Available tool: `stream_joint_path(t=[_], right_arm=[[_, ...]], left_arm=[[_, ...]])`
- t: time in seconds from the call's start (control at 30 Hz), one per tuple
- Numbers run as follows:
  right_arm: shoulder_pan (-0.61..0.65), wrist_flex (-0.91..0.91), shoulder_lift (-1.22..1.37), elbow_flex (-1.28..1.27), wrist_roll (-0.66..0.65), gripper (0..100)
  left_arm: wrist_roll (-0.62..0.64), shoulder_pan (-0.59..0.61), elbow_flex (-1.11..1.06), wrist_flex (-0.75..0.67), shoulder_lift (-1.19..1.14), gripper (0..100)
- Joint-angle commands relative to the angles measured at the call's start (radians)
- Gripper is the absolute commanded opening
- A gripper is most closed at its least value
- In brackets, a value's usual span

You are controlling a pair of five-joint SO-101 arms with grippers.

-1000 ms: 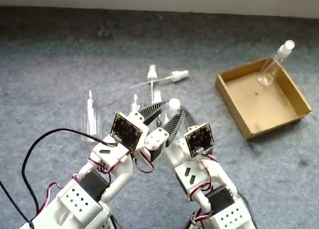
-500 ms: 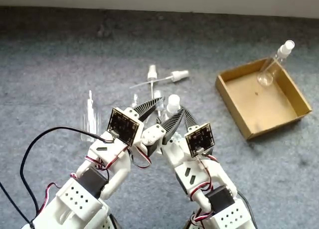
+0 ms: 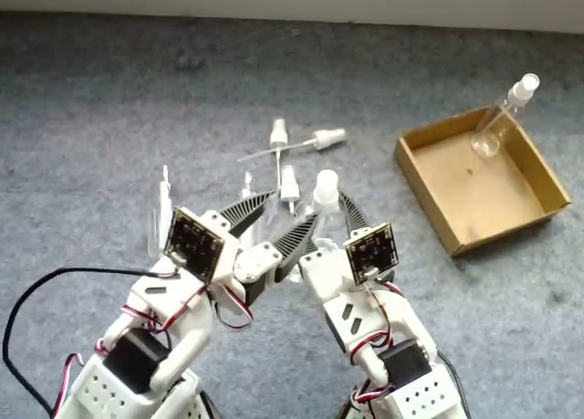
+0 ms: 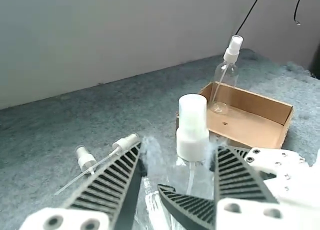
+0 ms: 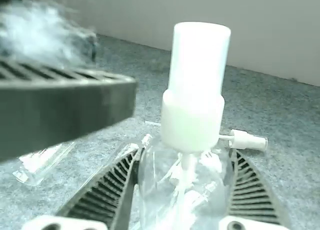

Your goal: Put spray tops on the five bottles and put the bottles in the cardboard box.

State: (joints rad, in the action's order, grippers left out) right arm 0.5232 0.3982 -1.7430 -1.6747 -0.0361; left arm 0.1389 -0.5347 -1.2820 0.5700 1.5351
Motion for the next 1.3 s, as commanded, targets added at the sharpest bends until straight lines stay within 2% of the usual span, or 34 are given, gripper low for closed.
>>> stream_joint_path(t=[0.0,0.1,0.27,0.33,0.73,0.87,1.27], right_arm=[[-0.016,-0.002,-0.015,-0.031,-0.006,20.9],[-0.016,-0.005,-0.015,-0.031,-0.006,20.9],[-0.016,-0.007,-0.015,-0.031,-0.006,20.9],[-0.016,-0.007,-0.015,-0.033,-0.006,20.9],[-0.031,-0.007,-0.015,-0.03,-0.006,20.9],[-0.137,-0.008,-0.015,-0.022,-0.006,20.9],[-0.46,-0.007,-0.004,0.234,-0.014,20.9]], left_arm=[[-0.005,0.062,0.087,0.135,0.131,17],[-0.048,0.137,0.137,0.236,0.183,15],[-0.11,0.26,0.188,0.338,0.217,0],[-0.115,0.302,0.191,0.368,0.228,3],[-0.117,0.519,0.166,0.562,0.294,0],[-0.114,0.558,0.101,0.611,0.294,0],[-0.114,0.552,-0.159,0.675,0.294,0]])
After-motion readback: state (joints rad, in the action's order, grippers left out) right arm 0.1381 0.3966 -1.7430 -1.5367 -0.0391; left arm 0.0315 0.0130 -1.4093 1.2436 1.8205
